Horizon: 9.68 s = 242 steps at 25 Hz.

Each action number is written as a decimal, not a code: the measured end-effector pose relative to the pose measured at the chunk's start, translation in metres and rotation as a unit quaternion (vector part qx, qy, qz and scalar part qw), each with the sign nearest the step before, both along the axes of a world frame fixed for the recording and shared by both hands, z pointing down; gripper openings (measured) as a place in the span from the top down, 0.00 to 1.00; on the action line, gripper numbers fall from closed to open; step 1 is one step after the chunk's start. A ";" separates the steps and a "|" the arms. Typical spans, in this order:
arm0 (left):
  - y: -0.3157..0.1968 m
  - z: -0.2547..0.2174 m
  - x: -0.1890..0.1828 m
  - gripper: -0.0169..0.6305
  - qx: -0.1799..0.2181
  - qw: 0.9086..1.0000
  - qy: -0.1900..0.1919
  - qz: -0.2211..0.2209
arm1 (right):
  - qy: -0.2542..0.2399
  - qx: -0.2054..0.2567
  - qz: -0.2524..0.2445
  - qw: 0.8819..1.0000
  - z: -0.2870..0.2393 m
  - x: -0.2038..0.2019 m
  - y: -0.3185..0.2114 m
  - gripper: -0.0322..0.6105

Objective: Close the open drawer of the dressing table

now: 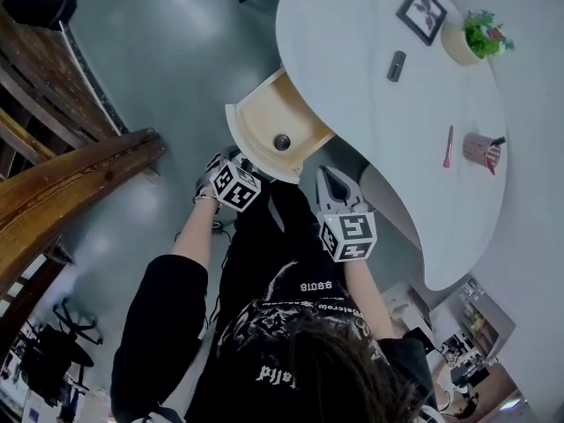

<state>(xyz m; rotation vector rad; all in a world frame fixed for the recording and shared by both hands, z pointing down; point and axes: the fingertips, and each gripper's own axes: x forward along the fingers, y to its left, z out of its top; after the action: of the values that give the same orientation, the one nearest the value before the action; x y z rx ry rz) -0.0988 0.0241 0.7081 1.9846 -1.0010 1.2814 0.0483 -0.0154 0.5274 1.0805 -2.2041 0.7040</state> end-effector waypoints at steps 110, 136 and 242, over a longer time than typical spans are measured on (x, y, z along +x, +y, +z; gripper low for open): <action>-0.124 -0.008 0.088 0.79 0.068 0.992 0.102 0.022 | -0.023 -0.079 0.153 0.985 0.075 0.067 0.046 0.91; -0.155 -0.009 0.106 0.79 0.092 0.986 0.130 0.057 | -0.040 -0.059 0.283 0.957 0.065 0.077 0.020 0.91; -0.112 -0.119 0.116 0.70 0.150 0.975 0.166 0.005 | -0.119 0.008 0.164 0.979 -0.016 0.043 -0.018 0.91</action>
<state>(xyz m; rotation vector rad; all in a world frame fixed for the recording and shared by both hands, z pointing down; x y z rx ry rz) 0.0171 -0.0875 0.5886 2.3349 -1.0633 0.7971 0.0911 -0.0333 0.5112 1.4530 -2.2526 1.0054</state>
